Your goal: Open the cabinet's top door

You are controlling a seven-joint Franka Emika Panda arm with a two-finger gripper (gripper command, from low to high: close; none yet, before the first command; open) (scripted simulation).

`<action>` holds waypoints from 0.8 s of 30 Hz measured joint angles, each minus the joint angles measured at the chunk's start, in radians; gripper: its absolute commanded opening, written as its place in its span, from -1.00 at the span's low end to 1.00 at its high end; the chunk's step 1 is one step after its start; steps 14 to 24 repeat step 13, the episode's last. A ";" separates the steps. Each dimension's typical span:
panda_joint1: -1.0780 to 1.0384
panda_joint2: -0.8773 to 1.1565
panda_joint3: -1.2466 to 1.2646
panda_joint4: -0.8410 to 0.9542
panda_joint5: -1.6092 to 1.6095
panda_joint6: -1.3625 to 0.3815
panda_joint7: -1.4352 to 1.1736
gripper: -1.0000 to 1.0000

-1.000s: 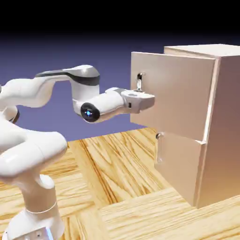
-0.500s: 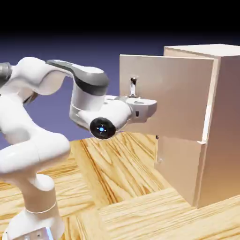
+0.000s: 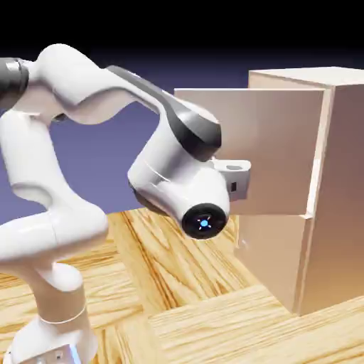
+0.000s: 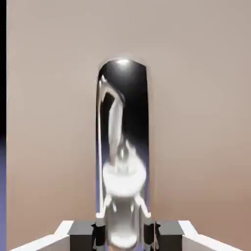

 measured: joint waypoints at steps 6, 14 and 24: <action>-0.021 0.217 0.010 0.189 -0.179 -0.052 -0.069 -1.00; -0.017 0.431 0.029 0.397 -0.331 -0.102 -0.094 1.00; -0.017 0.431 0.029 0.397 -0.331 -0.102 -0.094 1.00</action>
